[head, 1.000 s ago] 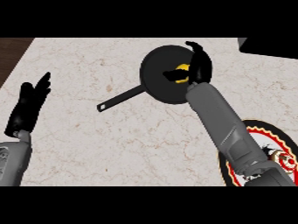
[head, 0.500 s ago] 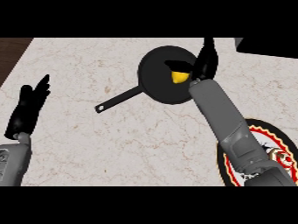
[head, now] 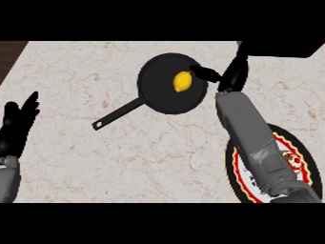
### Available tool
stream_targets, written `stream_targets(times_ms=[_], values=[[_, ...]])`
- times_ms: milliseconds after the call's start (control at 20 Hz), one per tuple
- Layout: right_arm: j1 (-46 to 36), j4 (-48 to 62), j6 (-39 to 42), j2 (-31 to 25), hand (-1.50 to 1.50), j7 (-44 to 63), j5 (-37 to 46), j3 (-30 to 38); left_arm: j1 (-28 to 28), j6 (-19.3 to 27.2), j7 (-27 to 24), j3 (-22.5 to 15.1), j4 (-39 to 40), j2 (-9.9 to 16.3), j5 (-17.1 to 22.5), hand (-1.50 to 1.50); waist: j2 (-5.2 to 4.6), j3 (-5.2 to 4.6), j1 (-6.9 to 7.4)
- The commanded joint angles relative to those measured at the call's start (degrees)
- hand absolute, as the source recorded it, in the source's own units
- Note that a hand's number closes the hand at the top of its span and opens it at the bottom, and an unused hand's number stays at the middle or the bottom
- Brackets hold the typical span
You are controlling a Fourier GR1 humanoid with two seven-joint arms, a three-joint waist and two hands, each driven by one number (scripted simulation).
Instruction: Pick the lemon from the plate and place it in the pan
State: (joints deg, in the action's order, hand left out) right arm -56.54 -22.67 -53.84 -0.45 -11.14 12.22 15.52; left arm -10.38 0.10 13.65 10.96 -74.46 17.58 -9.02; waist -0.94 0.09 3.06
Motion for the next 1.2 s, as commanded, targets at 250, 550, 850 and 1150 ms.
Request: stream_targets(times_ms=[250,550,850,1150], values=[[17.72,-17.48,10.12,-2.97,-1.50,-2.30,-2.02,-3.60,5.20,0.46,-1.39,2.76,-0.54,0.64,0.79,0.00,1.80,-0.14,-4.77],[31.53,-37.51,18.33,-8.09,-1.50,7.46,-2.38,-8.37,3.99,2.47,-1.07,1.74,0.43,-1.55,-0.49,0.00,1.67,-0.18,-5.12],[49.88,-60.11,24.01,-12.82,-1.50,14.66,-1.78,-12.39,5.37,0.30,-1.16,3.30,-1.55,0.62,0.85,0.00,1.53,-0.18,-4.77],[58.73,-69.60,28.67,-16.34,-1.50,13.24,-4.80,-7.81,2.82,-1.68,-3.32,3.94,2.73,1.09,1.42,0.00,0.99,-0.11,-3.54]])
